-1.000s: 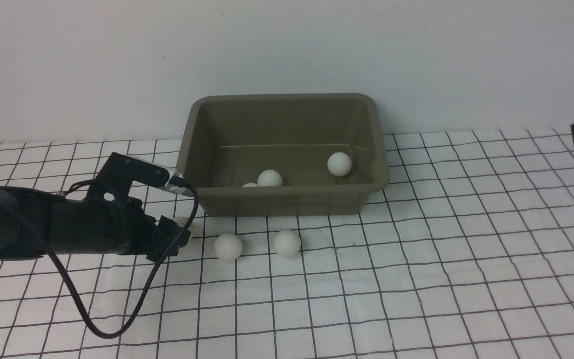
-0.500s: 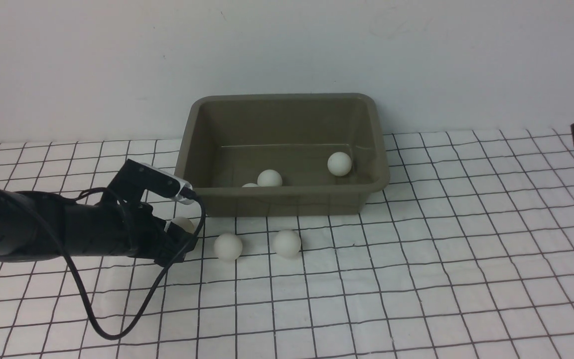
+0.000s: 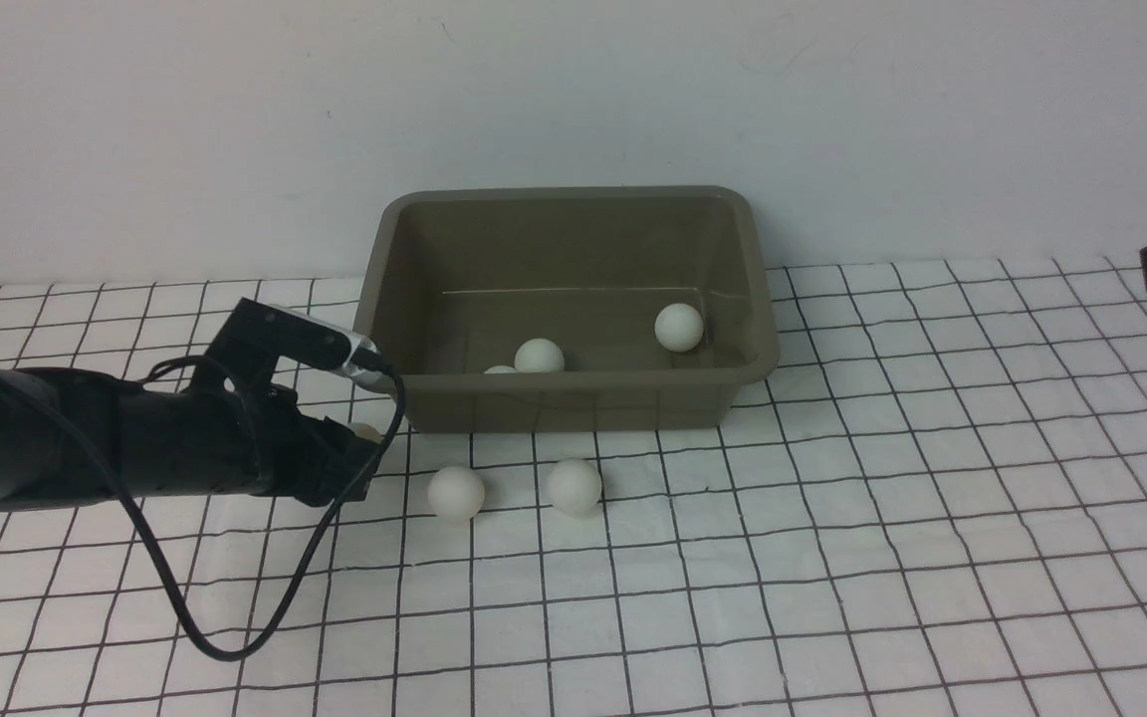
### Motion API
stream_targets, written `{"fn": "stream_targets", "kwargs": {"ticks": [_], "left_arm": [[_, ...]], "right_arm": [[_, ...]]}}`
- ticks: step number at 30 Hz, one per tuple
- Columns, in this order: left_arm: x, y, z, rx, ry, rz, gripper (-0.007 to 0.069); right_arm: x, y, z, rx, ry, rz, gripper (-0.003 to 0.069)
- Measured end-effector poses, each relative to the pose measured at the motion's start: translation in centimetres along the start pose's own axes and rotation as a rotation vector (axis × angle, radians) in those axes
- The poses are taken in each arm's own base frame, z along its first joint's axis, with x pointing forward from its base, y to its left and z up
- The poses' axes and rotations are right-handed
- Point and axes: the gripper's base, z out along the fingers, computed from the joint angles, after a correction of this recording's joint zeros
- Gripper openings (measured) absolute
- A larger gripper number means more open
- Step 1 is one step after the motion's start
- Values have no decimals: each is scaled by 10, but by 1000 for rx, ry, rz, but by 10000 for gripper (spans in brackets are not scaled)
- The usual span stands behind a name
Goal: Put the table tennis balls into the box on the white checkered tablecloth.
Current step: 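Reach for and grasp a ping pong ball on the table beside the basket, then drop the ball into the bin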
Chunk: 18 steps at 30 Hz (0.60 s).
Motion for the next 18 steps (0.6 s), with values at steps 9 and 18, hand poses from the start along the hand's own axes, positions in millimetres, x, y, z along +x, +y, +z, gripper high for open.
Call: {"fn": "stream_targets", "kwargs": {"ticks": [9,18], "left_arm": [[-43,-25,-41,166,-171,82,324],[-81,-1,7,192,-239,120,324]], "right_arm": [[0,0,0,-4,-2,4,335],[0,0,0,-4,-2,4,335]]}}
